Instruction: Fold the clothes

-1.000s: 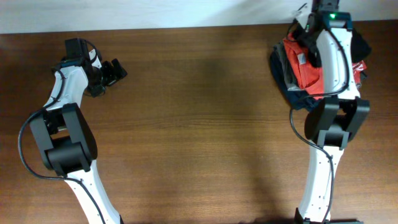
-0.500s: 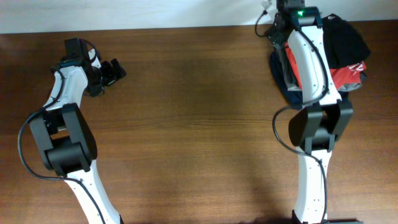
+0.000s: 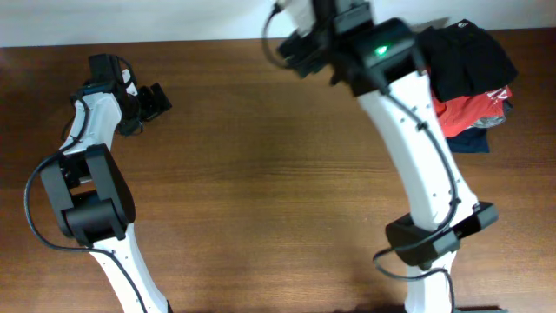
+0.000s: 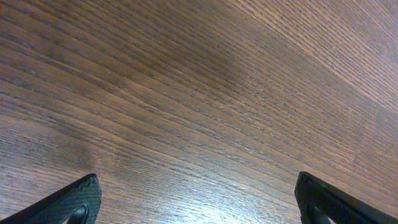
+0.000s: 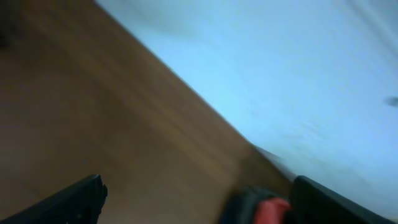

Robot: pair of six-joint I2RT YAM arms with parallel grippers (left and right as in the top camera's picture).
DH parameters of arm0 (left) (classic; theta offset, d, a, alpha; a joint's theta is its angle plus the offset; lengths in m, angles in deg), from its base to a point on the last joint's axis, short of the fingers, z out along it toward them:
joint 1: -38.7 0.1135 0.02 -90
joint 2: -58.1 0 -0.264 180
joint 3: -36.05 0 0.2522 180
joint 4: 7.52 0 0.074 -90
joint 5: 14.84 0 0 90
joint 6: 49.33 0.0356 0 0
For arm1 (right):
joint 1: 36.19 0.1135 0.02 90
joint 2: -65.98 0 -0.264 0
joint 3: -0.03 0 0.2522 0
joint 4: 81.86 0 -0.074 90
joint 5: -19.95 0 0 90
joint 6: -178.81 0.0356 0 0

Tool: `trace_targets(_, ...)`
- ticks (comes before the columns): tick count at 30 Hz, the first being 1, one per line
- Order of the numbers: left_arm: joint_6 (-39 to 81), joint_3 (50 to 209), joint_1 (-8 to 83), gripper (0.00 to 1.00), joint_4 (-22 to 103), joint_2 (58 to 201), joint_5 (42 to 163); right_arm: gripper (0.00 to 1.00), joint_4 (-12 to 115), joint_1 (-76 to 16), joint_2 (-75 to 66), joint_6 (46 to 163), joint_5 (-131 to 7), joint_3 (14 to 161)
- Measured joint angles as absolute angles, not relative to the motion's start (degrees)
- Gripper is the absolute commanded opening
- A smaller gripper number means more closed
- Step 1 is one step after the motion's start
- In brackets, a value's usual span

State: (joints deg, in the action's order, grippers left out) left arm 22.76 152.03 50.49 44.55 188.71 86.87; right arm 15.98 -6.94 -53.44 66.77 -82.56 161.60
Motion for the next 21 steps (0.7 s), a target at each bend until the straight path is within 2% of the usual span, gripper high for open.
trace_targets(6,22.76,152.03,50.49,0.99,44.5,188.71,86.87,0.99,13.66,-0.73,-53.44,76.08,-80.99,161.6)
trace_targets(12,22.76,152.03,50.49,0.99,44.53,188.71,86.84,0.99,11.43,3.88,-53.44,80.67,-79.41,161.6)
trace_targets(21,22.76,152.03,50.49,0.99,44.53,188.71,86.84,0.99,8.22,3.34,-53.44,82.23,-80.16,161.6)
